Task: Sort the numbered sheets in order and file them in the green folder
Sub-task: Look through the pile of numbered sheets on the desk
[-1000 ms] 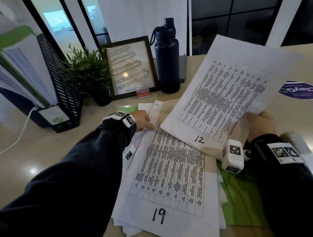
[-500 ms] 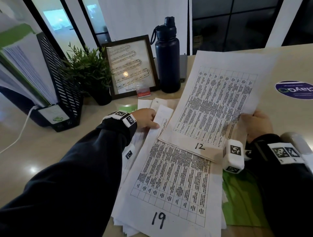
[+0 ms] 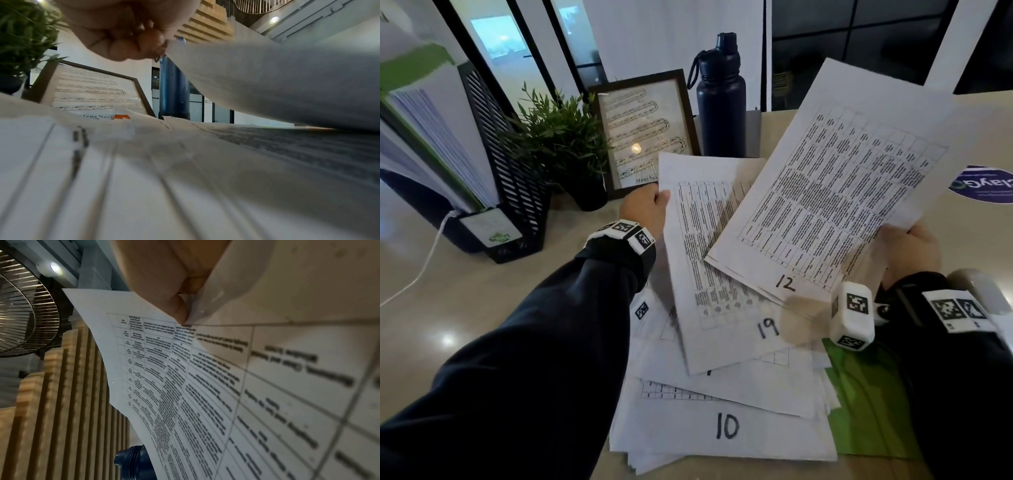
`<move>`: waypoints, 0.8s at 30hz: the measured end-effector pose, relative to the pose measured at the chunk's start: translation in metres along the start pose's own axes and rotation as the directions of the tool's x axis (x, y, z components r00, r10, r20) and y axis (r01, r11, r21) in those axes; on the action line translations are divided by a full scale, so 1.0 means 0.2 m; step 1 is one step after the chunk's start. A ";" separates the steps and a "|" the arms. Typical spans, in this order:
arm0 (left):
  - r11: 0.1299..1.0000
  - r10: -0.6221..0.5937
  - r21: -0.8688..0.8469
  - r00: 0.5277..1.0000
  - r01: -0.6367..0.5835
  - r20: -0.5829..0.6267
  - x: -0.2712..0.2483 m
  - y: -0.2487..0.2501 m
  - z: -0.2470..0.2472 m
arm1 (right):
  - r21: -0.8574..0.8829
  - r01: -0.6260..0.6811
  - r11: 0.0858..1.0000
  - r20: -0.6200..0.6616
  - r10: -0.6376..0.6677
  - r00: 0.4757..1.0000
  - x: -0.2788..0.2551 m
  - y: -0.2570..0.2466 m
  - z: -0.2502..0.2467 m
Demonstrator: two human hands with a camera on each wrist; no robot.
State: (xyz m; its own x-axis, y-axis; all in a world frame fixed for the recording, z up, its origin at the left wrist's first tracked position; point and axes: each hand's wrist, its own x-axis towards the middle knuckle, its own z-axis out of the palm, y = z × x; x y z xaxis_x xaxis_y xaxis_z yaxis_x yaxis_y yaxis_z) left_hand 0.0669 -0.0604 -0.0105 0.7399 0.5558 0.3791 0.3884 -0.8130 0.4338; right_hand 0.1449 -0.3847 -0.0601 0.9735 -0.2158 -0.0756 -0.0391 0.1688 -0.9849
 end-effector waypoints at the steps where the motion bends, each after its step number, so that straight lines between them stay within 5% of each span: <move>1: 1.000 0.013 0.005 1.000 -0.013 0.002 0.00 0.00 0.00 | -0.005 0.005 1.000 -0.012 -0.005 1.000 0.00 0.00 0.00; 12: 0.997 0.064 0.034 0.992 -0.068 0.110 0.01 0.00 0.00 | 0.037 0.019 0.999 -0.055 -0.017 0.998 0.04 0.01 -0.01; 19: 0.994 0.096 0.030 0.984 -0.101 0.148 0.00 0.02 -0.01 | -0.066 -0.116 0.991 0.121 0.124 0.985 0.06 0.02 -0.01; 24: 0.996 0.085 -0.005 0.982 -0.085 0.170 0.00 0.01 -0.01 | -0.235 -0.092 0.968 0.274 0.157 0.949 0.07 0.07 -0.01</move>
State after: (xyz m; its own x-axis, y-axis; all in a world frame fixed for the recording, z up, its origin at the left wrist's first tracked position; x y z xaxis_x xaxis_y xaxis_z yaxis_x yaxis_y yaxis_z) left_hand 0.0665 -0.0615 -0.0077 0.8527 0.4471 0.2700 0.3214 -0.8566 0.4036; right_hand 0.1584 -0.3868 -0.0753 0.9794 0.0849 -0.1835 -0.1804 -0.0423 -0.9827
